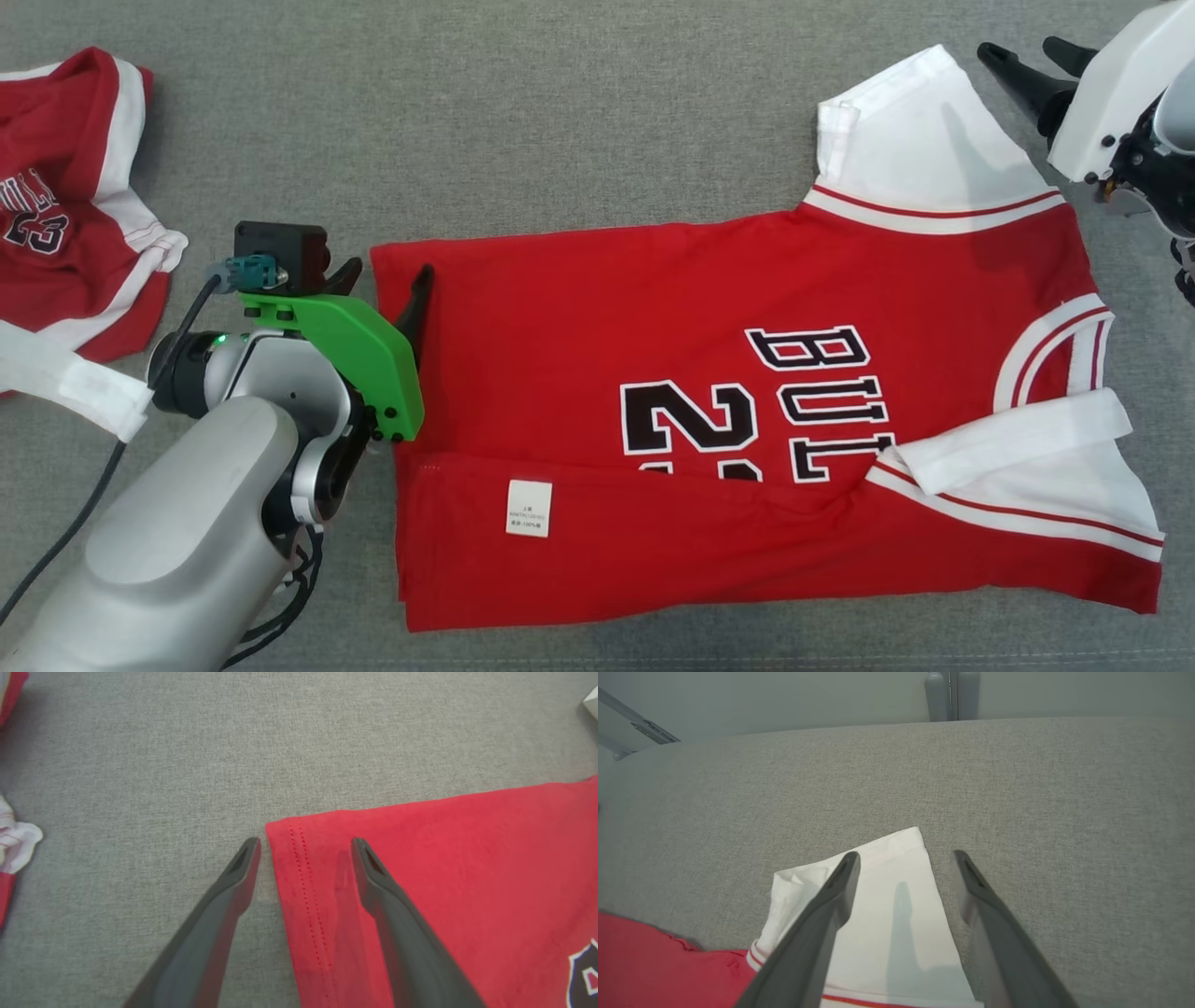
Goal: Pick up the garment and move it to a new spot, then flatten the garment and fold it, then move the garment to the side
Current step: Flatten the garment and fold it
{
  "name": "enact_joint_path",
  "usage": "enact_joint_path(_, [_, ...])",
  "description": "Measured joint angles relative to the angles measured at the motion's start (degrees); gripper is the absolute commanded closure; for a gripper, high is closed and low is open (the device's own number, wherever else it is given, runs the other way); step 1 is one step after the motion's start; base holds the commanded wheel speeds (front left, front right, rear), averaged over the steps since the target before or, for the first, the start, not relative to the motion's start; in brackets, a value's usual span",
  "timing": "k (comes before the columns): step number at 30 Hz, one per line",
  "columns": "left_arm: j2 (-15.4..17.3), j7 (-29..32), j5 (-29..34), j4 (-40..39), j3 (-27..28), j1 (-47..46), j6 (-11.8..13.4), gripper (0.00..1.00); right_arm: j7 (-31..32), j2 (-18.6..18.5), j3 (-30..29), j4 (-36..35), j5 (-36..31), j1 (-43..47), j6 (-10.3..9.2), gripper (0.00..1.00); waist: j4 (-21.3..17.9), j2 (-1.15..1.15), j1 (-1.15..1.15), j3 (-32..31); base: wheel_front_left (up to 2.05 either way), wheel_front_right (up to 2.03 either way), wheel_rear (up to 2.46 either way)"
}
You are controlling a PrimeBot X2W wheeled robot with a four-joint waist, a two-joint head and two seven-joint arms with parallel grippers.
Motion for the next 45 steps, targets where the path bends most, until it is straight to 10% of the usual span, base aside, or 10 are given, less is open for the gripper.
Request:
enact_joint_path(31, [-2.29,0.51,0.44,1.35,-1.20,-3.45,-1.67,0.00,-1.33,-1.24,9.04,9.26,7.35,-7.01,0.00,0.00,2.97,0.00,-0.01,4.80,0.00,0.00,0.00])
enact_joint_path(32, [-2.36,0.51,0.43,1.47,-1.22,-3.54,-1.69,0.00,-1.35,-1.27,9.34,9.25,7.71,-7.03,0.00,0.06,3.00,0.00,-0.01,4.85,0.00,0.00,0.00])
enact_joint_path(34, [-2.66,0.04,0.40,1.70,-1.30,-3.87,-2.20,0.00,-1.41,-1.56,10.35,9.04,8.50,-7.05,0.00,1.00,3.07,0.00,-0.01,4.88,0.00,0.00,0.00])
enact_joint_path(35, [-2.74,0.00,0.37,1.82,-1.38,-3.87,-2.46,0.00,-1.54,-1.72,10.76,8.98,8.77,-7.05,0.00,1.00,3.09,0.00,-0.01,4.82,0.00,0.00,0.00])
enact_joint_path(36, [-2.77,-0.01,0.37,1.97,-1.52,-3.87,-2.71,0.57,-1.55,-1.85,11.09,8.92,8.89,-7.04,0.00,1.00,3.10,0.00,-0.01,4.73,0.00,0.00,0.00])
enact_joint_path(37, [-2.79,-0.11,0.36,2.07,-1.56,-3.87,-2.83,0.57,-1.60,-1.96,11.36,8.88,9.16,-7.04,0.00,1.00,3.10,0.00,-0.01,4.64,0.00,0.00,0.00])
enact_joint_path(38, [-2.82,-0.21,0.35,2.19,-1.57,-3.87,-3.09,0.96,-1.72,-2.04,11.62,8.84,9.39,-7.04,0.00,1.00,3.09,0.00,-0.01,4.55,0.00,0.00,0.00])
enact_joint_path(45, [-2.86,-0.49,-0.05,2.91,-1.65,-3.88,-3.66,1.00,-4.07,-2.64,13.32,8.32,10.82,-7.39,0.00,1.00,2.92,0.00,-0.01,4.38,0.00,0.00,0.00])
